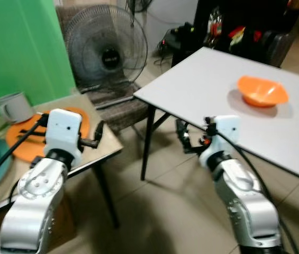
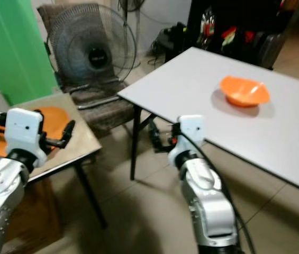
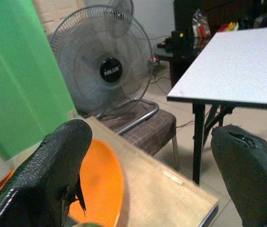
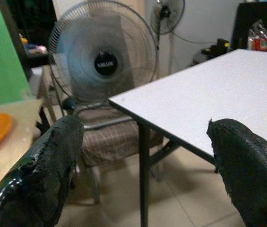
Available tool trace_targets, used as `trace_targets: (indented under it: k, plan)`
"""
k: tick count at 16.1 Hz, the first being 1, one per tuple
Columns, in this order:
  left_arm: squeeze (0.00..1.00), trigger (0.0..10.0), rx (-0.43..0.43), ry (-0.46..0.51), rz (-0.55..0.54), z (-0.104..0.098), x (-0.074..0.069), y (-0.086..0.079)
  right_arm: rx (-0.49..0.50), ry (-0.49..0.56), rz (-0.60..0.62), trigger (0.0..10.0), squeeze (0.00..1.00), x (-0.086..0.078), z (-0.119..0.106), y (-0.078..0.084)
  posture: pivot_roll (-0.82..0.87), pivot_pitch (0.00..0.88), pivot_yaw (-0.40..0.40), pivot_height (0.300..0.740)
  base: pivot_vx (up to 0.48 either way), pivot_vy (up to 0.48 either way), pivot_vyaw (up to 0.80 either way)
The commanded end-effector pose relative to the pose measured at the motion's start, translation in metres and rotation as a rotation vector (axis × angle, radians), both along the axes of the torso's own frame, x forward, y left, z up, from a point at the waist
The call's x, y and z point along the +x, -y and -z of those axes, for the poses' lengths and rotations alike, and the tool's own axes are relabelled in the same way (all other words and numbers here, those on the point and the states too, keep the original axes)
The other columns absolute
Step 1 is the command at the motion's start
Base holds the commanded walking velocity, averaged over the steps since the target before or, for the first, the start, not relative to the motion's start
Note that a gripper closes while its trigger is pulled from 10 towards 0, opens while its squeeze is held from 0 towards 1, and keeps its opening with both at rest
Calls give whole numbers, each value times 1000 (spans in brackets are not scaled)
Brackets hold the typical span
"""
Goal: Setting the table
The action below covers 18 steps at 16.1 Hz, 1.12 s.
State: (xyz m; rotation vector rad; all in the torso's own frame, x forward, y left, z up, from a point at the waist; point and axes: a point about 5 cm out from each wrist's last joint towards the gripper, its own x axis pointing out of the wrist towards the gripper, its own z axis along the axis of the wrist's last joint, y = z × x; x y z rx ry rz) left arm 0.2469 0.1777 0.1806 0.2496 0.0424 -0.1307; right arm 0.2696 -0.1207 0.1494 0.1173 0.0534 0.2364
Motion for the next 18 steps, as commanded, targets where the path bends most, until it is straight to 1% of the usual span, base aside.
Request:
trace_targets:
  k: [1,2,5,6,7,15,16,18]
  plan:
    - [0,10000,13,3,-3,-1,0,-2,1,-1,7,10000,1000,1,1,1,29,0,-5,740,0,360,0]
    - [0,10000,13,5,-4,-2,0,-2,-1,4,3,10000,1000,2,0,0,30,0,-7,740,0,356,0]
    - [0,10000,16,17,7,-3,-1,2,2,11,-13,10000,1000,2,-1,-1,31,0,-12,740,0,0,0]
    - [0,10000,4,20,-18,-2,0,4,-41,21,-30,10000,1000,3,-2,-2,28,0,-14,740,0,-480,800]
    - [0,10000,-5,21,-25,-2,0,4,-50,26,-36,10000,1000,3,-2,-2,28,0,-15,740,0,-480,800]
    - [0,10000,-1,20,-61,-1,-1,1,-74,15,-61,10000,1000,7,1,-1,30,0,-26,740,0,-480,800]
    - [0,10000,-8,21,-71,-1,-1,1,-84,10,-72,10000,1000,8,2,-1,30,0,-28,740,0,0,800]
    - [0,10000,-13,27,-88,-1,-1,-1,-73,-12,-110,10000,1000,8,4,-4,30,0,-29,740,0,0,0]
